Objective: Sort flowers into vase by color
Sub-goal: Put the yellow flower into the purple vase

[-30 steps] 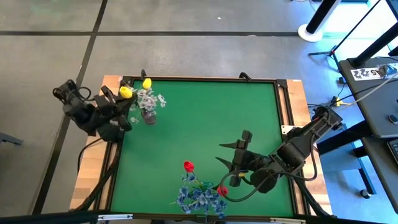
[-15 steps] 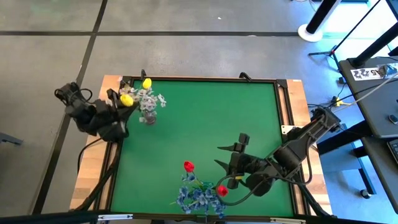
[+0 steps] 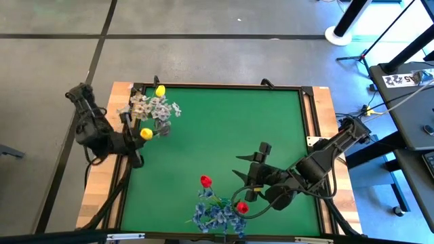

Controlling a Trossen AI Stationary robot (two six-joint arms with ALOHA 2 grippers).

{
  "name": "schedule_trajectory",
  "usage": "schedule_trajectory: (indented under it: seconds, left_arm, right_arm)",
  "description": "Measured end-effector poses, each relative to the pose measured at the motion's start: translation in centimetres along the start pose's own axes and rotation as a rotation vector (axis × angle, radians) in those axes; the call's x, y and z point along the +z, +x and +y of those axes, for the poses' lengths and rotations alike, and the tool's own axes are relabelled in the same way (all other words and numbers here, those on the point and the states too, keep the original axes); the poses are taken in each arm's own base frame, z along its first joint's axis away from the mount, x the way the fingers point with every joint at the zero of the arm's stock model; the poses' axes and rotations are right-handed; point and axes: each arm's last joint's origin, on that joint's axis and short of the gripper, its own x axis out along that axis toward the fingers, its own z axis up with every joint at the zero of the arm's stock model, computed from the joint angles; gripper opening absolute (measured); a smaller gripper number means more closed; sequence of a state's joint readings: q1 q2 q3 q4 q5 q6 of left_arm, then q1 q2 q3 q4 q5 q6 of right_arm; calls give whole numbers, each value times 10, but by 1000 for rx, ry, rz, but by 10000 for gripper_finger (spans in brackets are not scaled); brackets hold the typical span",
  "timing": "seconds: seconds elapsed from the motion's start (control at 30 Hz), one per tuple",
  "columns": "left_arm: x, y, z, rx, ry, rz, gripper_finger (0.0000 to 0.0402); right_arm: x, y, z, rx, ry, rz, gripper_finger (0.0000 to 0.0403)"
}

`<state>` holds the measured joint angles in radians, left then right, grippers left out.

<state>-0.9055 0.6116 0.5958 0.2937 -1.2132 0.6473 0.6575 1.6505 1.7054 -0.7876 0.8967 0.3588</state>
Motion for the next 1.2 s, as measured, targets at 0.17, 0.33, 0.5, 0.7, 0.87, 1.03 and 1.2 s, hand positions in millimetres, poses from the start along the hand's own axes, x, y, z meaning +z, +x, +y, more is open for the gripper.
schedule_trajectory:
  seconds: [0.17,0.33,0.5,0.7,0.87,1.03,1.2]
  left_arm:
    - [4,-11,-8,6,67,49,1]
    - [2,-15,-7,77,98,119,1]
    - [2,-15,-6,78,98,120,1]
    - [1,-8,-4,86,68,104,1]
    - [-6,2,-3,148,77,140,1]
    - [-9,9,-1,148,62,133,1]
    - [-12,16,3,200,26,149,1]
  right_arm:
    - [0,0,0,1,2,-1,209]
    - [1,1,-1,-4,7,-1,209]
    - [1,5,-4,-15,13,2,209]
    - [1,5,-4,-15,13,2,209]
    - [1,4,-4,-14,12,3,209]
    - [0,6,-2,1,3,15,209]
    - [0,6,-2,7,4,17,209]
